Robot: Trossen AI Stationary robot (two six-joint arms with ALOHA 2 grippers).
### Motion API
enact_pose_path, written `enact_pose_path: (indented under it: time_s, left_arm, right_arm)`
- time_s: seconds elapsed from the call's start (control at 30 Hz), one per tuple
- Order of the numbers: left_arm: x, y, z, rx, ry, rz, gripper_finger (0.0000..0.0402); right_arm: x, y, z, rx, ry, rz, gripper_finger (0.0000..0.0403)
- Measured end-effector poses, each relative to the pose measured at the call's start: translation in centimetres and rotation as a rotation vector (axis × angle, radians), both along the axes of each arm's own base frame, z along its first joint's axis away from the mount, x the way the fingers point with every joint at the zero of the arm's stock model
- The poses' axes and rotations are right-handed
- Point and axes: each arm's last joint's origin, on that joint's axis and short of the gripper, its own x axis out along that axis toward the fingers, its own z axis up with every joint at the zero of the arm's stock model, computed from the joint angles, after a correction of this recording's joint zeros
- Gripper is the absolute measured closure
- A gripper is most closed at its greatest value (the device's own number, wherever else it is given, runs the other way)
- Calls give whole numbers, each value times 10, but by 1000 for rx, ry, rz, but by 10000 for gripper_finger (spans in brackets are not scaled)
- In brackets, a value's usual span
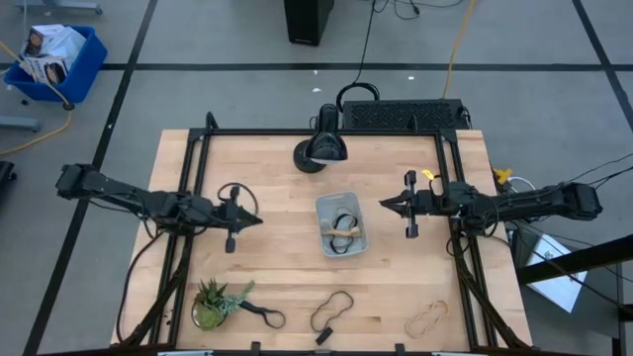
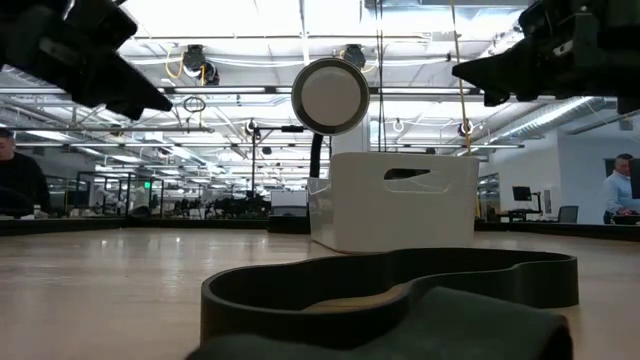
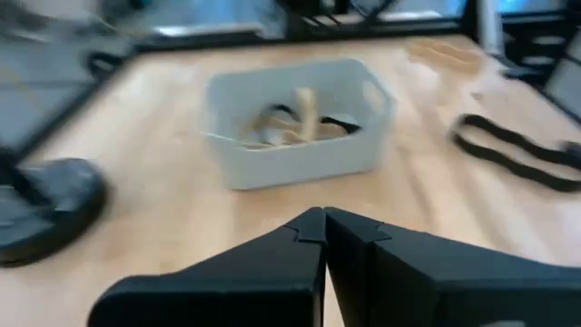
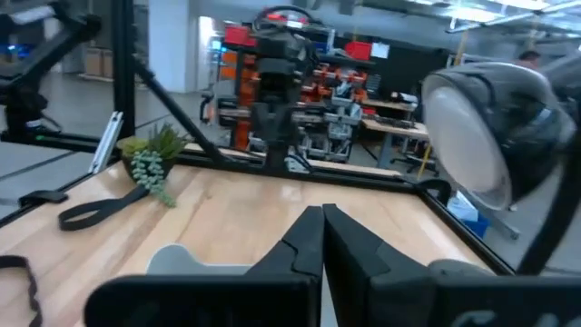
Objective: Pick and place rubber bands into bin
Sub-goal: Put the left black rubber band into the gray bin
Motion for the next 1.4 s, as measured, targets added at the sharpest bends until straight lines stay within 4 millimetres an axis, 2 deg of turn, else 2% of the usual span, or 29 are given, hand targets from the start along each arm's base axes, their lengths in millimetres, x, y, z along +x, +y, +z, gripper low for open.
enact_pose_path:
  time_s: [0.13,0.3,0.5,0.67,0.83,0.97,1.13,1.4]
  left_arm:
    - [25,-20,11,-47,144,-112,395]
    - [55,-67,11,22,363,-268,357]
    - [81,-128,6,29,542,-388,269]
    - [86,-162,0,51,664,-409,186]
    - [81,-180,-11,37,760,-417,130]
    - [80,-186,-30,62,822,-410,116]
    - [84,-192,-47,59,854,-446,125]
    - [94,-190,-52,31,777,-503,168]
  right_arm:
    - [-1,-4,0,13,6,-23,402]
    - [-1,-4,-3,15,29,-24,402]
    - [-1,-4,-3,38,37,-23,402]
    - [-1,-4,-4,42,37,-21,402]
    - [-1,-4,-4,54,40,-18,402]
    - [-1,-4,-4,57,40,-17,402]
    - [-1,-4,-4,53,43,-22,402]
    - [-1,-4,-4,50,44,-23,402]
